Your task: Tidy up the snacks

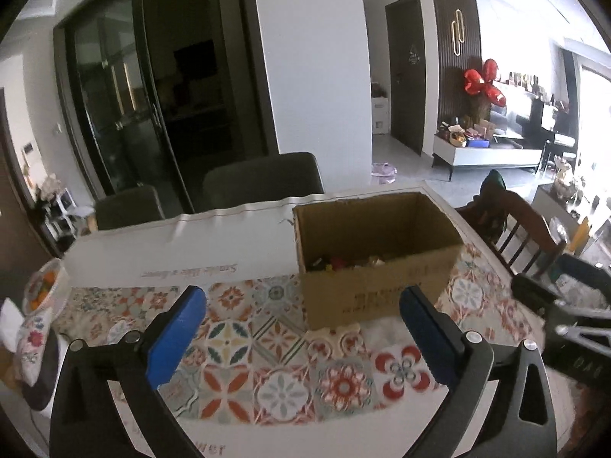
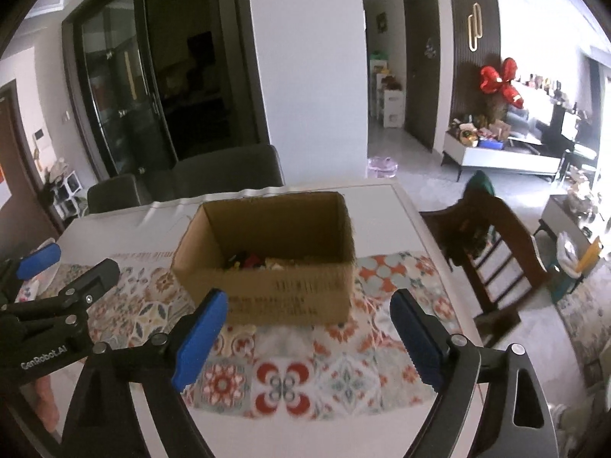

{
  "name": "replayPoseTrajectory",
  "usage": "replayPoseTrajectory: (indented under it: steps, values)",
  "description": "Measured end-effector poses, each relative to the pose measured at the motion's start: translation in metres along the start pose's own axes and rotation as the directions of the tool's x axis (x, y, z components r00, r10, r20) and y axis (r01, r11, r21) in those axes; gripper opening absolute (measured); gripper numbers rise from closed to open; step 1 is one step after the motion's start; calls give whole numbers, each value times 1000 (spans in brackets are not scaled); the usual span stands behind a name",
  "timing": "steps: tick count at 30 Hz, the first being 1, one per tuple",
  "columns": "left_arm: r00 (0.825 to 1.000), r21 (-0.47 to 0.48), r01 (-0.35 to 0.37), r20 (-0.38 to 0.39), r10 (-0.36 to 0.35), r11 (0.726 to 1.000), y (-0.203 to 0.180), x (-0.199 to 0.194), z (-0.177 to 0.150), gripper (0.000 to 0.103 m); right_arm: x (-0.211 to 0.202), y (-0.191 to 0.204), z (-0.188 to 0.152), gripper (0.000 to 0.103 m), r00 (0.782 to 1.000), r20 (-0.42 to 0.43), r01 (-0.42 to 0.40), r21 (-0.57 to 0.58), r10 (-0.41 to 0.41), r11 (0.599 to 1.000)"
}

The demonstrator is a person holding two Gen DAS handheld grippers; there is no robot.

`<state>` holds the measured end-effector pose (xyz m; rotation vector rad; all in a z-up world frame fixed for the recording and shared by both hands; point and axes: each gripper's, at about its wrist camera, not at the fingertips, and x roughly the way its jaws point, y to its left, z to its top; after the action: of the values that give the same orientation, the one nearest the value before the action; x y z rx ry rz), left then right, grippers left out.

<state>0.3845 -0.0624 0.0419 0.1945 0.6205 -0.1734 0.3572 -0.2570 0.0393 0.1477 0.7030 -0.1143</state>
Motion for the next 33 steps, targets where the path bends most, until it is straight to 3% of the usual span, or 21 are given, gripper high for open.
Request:
replayPoseTrajectory:
  steps: [6,17,33]
  values:
    - [1000,-15,-2,27,2,1000,-11,-53,-38,103,-49,-12,-41,88,1000,18,25,9,-25,1000]
    - [998,-62,-21,51,24,998,-37,-144,-108,103,-127,-30,-108,88,998,44,-33,-42,35,999]
    - [992,-96,-45,112,56,994,-52,-245,-162,103,-223,-42,-173,88,993,95,-68,-82,76,994]
